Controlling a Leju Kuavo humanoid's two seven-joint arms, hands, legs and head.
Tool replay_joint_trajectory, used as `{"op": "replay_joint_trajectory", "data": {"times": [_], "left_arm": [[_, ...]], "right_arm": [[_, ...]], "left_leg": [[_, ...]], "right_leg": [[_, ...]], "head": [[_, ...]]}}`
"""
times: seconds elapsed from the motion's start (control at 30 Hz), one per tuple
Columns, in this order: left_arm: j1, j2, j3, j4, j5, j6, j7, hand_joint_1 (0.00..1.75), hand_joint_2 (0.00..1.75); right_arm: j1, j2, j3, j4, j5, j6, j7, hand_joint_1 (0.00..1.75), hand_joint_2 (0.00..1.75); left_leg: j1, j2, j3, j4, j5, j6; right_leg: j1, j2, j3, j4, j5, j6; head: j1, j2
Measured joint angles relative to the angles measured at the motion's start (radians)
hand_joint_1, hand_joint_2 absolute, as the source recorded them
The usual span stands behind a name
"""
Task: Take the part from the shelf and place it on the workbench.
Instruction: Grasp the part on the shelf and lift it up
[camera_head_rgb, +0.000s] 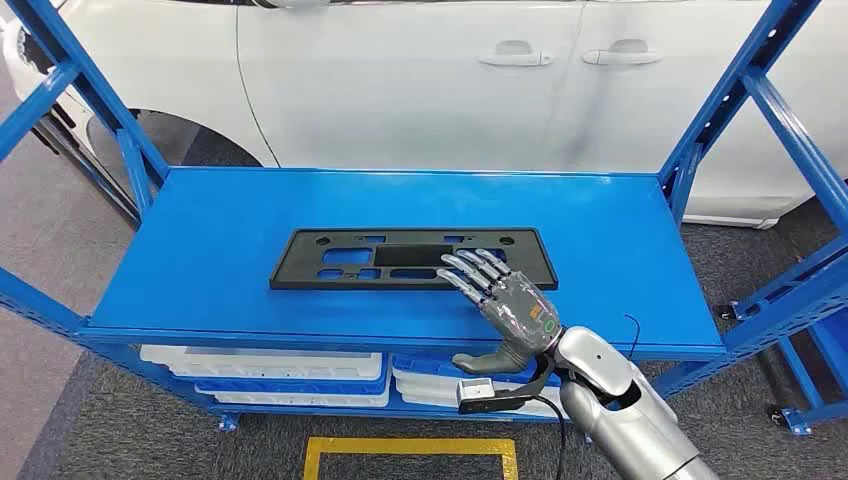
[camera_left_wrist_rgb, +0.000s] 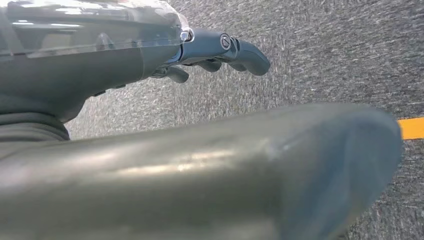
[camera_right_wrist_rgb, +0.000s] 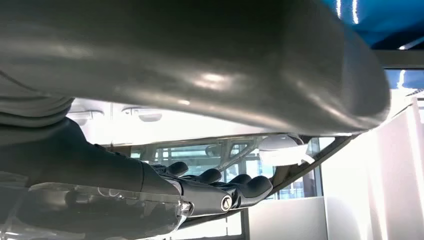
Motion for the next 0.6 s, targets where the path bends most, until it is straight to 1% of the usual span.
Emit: {"op": "replay_joint_trajectory", "data": {"times": [0.07, 0.1, 0.13, 0.17, 0.2, 0.27, 0.3, 0.33, 0.37, 0.4, 0.43, 0.47, 0.5, 0.53, 0.57, 0.6], "left_arm": [[0.000, 0.000, 0.001, 0.000, 0.000, 0.000, 0.000, 0.00, 0.00], [0.000, 0.000, 0.001, 0.000, 0.000, 0.000, 0.000, 0.00, 0.00], [-0.001, 0.000, 0.002, 0.000, 0.000, 0.000, 0.001, 0.00, 0.00], [-0.002, 0.001, 0.002, 0.000, 0.000, 0.000, 0.001, 0.00, 0.00], [-0.002, 0.001, 0.003, 0.000, 0.000, 0.000, 0.002, 0.00, 0.00], [-0.002, 0.000, 0.003, 0.000, 0.000, 0.001, 0.003, 0.00, 0.00], [-0.002, 0.000, 0.004, 0.000, 0.000, 0.002, 0.003, 0.00, 0.00], [-0.002, 0.000, 0.004, 0.000, 0.000, 0.002, 0.004, 0.00, 0.00], [-0.003, 0.000, 0.005, 0.000, 0.000, 0.003, 0.004, 0.00, 0.00], [-0.004, 0.000, 0.005, 0.000, 0.000, 0.004, 0.004, 0.00, 0.00], [-0.004, 0.000, 0.005, 0.000, 0.000, 0.004, 0.004, 0.00, 0.00], [-0.003, 0.000, 0.006, 0.000, 0.000, 0.004, 0.004, 0.00, 0.00], [-0.002, 0.000, 0.006, 0.000, 0.000, 0.005, 0.004, 0.00, 0.00], [-0.002, 0.000, 0.007, 0.000, 0.000, 0.006, 0.004, 0.00, 0.00], [-0.002, 0.000, 0.008, 0.000, 0.000, 0.006, 0.003, 0.00, 0.00], [-0.002, 0.000, 0.008, 0.000, 0.000, 0.006, 0.000, 0.00, 0.00]], "right_arm": [[0.000, 0.000, 0.000, 0.000, 0.000, 0.000, 0.000, 0.00, 0.00], [-0.001, 0.000, 0.001, 0.000, 0.000, 0.000, 0.000, 0.00, 0.00], [-0.003, 0.000, 0.001, 0.001, 0.000, 0.000, 0.000, 0.00, 0.00], [-0.006, 0.000, 0.002, 0.002, 0.000, 0.000, 0.000, 0.00, 0.00], [-0.008, 0.000, 0.002, 0.003, 0.000, 0.000, -0.001, 0.00, 0.00], [-0.012, 0.000, 0.004, 0.005, 0.000, 0.000, -0.002, 0.00, 0.00], [-0.014, 0.001, 0.004, 0.006, -0.001, 0.000, -0.003, 0.00, 0.00], [-0.017, 0.001, 0.005, 0.007, -0.002, -0.001, -0.004, 0.00, 0.00], [-0.021, 0.001, 0.006, 0.008, -0.004, -0.001, -0.005, 0.00, 0.00], [-0.023, 0.001, 0.006, 0.009, -0.007, -0.001, -0.006, 0.00, 0.00], [-0.024, 0.001, 0.008, 0.012, -0.009, -0.001, -0.008, 0.00, 0.00], [-0.024, 0.001, 0.009, 0.015, -0.012, -0.001, -0.009, 0.00, 0.00], [-0.023, 0.001, 0.010, 0.018, -0.014, -0.001, -0.010, 0.00, 0.00], [-0.023, 0.001, 0.011, 0.021, -0.015, -0.001, -0.011, 0.00, 0.00], [-0.024, 0.001, 0.011, 0.023, -0.016, -0.001, -0.012, 0.00, 0.00], [-0.026, 0.000, 0.012, 0.025, -0.017, -0.001, -0.012, 0.00, 0.00]], "left_leg": [[0.000, 0.000, 0.030, -0.082, 0.055, 0.003], [-0.001, 0.000, 0.057, -0.152, 0.095, 0.007], [-0.002, -0.001, 0.081, -0.212, 0.121, 0.011], [-0.003, -0.001, 0.095, -0.249, 0.133, 0.016], [-0.005, -0.002, 0.101, -0.262, 0.130, 0.020], [-0.005, -0.003, 0.103, -0.269, 0.126, 0.032], [-0.004, -0.003, 0.107, -0.273, 0.125, 0.038], [-0.003, -0.003, 0.112, -0.278, 0.125, 0.044], [-0.001, -0.003, 0.117, -0.282, 0.124, 0.049], [-0.002, -0.003, 0.122, -0.283, 0.120, 0.052], [-0.003, -0.003, 0.125, -0.283, 0.117, 0.055], [-0.003, -0.003, 0.130, -0.283, 0.112, 0.056], [-0.004, -0.004, 0.135, -0.283, 0.107, 0.056], [-0.004, -0.004, 0.142, -0.282, 0.103, 0.056], [-0.005, -0.005, 0.151, -0.282, 0.097, 0.055], [-0.005, -0.006, 0.160, -0.283, 0.091, 0.054]], "right_leg": [[0.000, 0.000, 0.011, 0.000, -0.008, 0.003], [0.001, 0.001, 0.020, 0.000, -0.015, 0.006], [0.003, 0.001, 0.026, 0.002, -0.022, 0.011], [0.004, 0.002, 0.029, 0.003, -0.027, 0.016], [0.005, 0.002, 0.029, 0.003, -0.030, 0.022], [0.004, 0.003, 0.030, 0.001, -0.034, 0.032], [0.003, 0.002, 0.029, 0.007, -0.040, 0.038], [0.002, 0.001, 0.021, 0.026, -0.052, 0.043], [0.000, 0.001, -0.001, 0.071, -0.072, 0.047], [-0.001, 0.000, -0.036, 0.135, -0.095, 0.051], [-0.002, 0.000, -0.079, 0.206, -0.118, 0.053], [-0.003, 0.000, -0.121, 0.266, -0.129, 0.055], [-0.003, 0.000, -0.147, 0.292, -0.120, 0.055], [-0.004, 0.000, -0.153, 0.279, -0.091, 0.054], [-0.003, 0.000, -0.141, 0.227, -0.046, 0.050], [-0.001, 0.000, -0.118, 0.155, 0.002, 0.043]], "head": [[0.000, 0.000], [0.000, 0.000], [0.000, 0.000], [0.000, 0.000], [0.000, 0.000], [0.000, 0.000], [0.000, 0.000], [0.000, 0.000], [0.000, 0.000], [0.000, 0.000], [0.000, 0.000], [0.000, 0.000], [0.000, 0.000], [0.000, 0.000], [0.000, 0.000], [0.000, 0.000]]}}
